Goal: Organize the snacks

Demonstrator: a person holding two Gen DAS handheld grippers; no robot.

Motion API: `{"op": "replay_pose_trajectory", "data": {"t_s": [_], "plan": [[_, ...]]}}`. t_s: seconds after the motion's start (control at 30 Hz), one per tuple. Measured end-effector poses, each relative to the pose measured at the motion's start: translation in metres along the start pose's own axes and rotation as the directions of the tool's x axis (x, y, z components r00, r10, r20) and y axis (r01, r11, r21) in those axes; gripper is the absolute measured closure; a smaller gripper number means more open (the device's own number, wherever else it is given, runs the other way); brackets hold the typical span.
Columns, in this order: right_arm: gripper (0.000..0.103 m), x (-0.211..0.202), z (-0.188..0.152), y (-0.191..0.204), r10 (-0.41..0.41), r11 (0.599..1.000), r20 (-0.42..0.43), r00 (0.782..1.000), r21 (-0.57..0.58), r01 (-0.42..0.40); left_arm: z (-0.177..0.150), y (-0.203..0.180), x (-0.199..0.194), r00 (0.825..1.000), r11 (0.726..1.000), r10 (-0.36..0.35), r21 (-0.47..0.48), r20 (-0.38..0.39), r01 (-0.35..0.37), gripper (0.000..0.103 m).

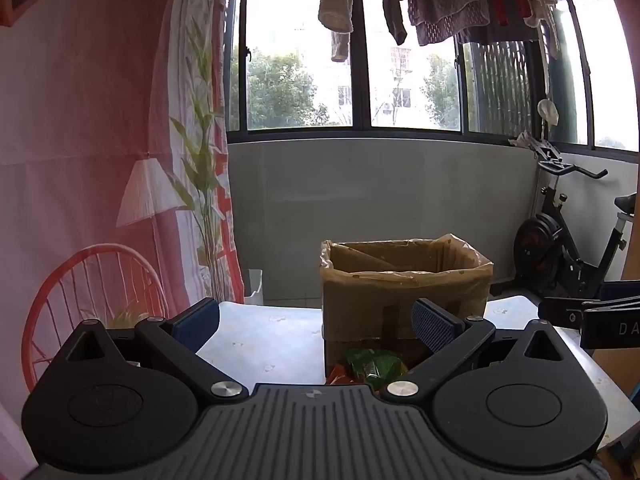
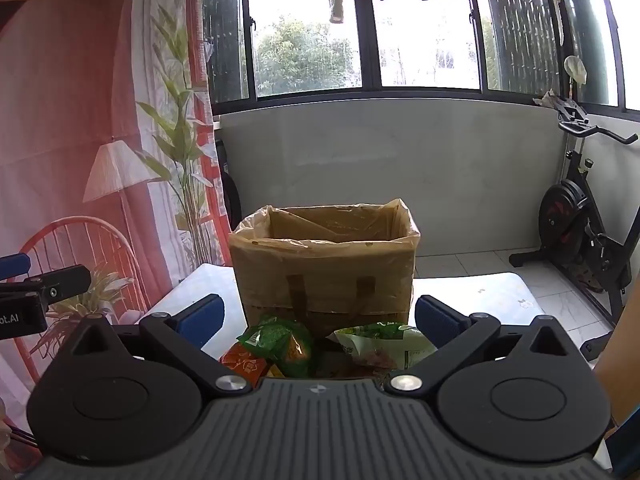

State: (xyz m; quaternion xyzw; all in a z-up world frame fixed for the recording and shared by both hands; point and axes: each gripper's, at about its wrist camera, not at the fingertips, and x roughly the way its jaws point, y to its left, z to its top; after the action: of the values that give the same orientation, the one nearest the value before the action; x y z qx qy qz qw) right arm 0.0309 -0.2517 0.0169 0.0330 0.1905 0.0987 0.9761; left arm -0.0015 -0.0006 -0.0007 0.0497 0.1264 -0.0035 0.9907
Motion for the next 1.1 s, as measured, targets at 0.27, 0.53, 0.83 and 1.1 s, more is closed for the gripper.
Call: {"op": "replay_pose_trajectory", "data": {"t_s": [0.27,0.53,0.83,1.1], "plan": [[0.0,-0.001,0.0,0.001,-0.004,1.0,0.001,1.0,-0.009,0.004,0.002,0.003,-0.006,1.0,1.0,0.003,-0.01,-0.013,-0.004,0.0],[0.0,-0.002,0.0,0.002,-0.004,1.0,0.003,1.0,-0.015,0.004,-0.001,0.004,0.001,0.999,0.999,-0.007,-0.038,-0.035,0.006,0.0],[0.0,-0.001,-0.002,0.003,-0.006,1.0,0.006,1.0,-0.016,0.006,-0.001,0.008,0.002,0.999,0.998,-0.002,-0.068,-0.039,-0.001,0.0],[0.0,0.0,-0.003,0.001,-0.007,1.0,0.004,1.0,-0.015,0.007,-0.001,0.007,0.002,0.999,0.998,0.0,-0.06,-0.043,-0.002,0.0]]}}
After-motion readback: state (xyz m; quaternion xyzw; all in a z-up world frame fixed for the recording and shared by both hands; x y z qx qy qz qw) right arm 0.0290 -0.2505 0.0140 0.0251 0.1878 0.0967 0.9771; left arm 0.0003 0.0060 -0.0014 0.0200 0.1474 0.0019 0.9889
